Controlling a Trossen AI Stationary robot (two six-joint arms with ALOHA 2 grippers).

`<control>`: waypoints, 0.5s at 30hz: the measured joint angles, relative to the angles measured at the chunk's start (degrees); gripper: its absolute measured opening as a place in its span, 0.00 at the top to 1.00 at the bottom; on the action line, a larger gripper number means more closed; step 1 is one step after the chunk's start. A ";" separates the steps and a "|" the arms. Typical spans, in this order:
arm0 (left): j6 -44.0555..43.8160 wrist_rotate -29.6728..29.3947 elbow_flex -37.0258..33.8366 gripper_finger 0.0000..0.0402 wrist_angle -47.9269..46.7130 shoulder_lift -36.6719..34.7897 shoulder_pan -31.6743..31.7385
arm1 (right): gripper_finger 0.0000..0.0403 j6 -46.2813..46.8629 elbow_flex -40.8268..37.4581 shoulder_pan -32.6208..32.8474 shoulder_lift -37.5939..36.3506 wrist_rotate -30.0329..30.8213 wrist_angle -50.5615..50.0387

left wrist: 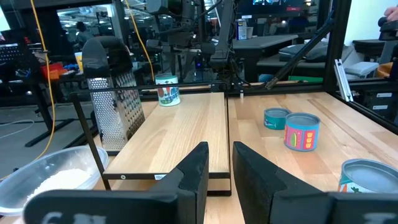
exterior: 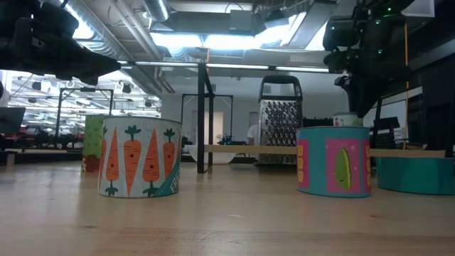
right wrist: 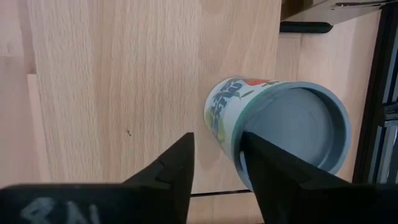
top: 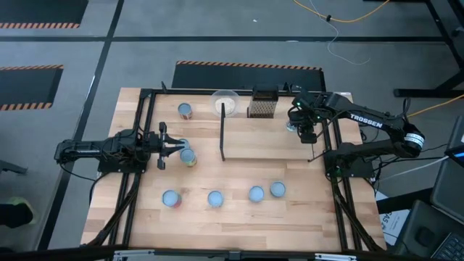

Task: Pick and place cans onto a shelf
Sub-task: Put the canned mixed vegetables on the shelf, then put the blue canned corn on the shelf

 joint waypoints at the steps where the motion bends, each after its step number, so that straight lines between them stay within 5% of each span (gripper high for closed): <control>1: 0.01 0.00 0.00 0.83 0.00 0.01 0.00 | 0.64 0.00 0.00 0.00 0.00 0.00 0.02; 15: 0.00 0.00 0.00 0.83 0.00 0.01 -0.01 | 0.64 -1.27 3.42 0.00 0.09 0.04 -0.34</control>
